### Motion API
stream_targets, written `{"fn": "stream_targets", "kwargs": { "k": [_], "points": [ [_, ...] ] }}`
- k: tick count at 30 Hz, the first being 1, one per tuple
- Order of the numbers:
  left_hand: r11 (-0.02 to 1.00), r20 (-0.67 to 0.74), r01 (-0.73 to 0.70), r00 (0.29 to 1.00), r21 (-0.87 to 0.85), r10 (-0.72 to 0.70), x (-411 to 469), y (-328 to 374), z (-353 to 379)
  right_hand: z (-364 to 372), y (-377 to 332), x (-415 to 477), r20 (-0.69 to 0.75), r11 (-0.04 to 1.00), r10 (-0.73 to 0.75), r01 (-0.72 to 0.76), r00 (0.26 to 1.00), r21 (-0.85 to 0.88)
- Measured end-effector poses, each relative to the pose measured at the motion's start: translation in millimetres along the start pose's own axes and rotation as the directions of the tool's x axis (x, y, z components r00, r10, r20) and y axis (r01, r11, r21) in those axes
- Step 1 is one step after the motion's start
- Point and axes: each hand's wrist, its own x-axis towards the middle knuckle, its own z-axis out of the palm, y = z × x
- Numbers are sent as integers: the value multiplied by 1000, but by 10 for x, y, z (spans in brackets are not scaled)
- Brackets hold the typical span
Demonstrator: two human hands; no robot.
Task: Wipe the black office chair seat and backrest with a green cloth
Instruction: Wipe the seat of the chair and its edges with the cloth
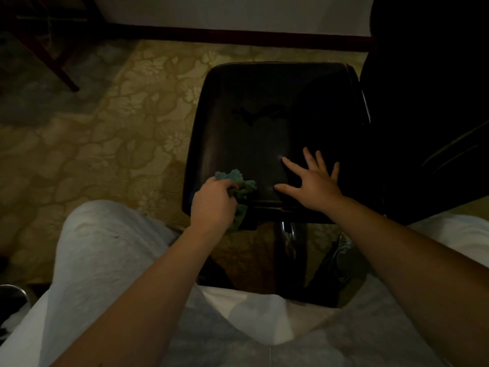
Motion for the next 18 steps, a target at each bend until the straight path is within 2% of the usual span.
{"fn": "stream_targets", "kwargs": {
  "k": [9, 18],
  "points": [
    [999, -56, 44, 997, -6, -44, -43, 168, 123, 31, -65, 7, -19, 999, 31, -31, 999, -29],
    [999, -6, 30, 1000, -19, -30, -13, -36, -33, -33, -54, -1, 21, 999, 30, -30, 999, -28]
  ]
}}
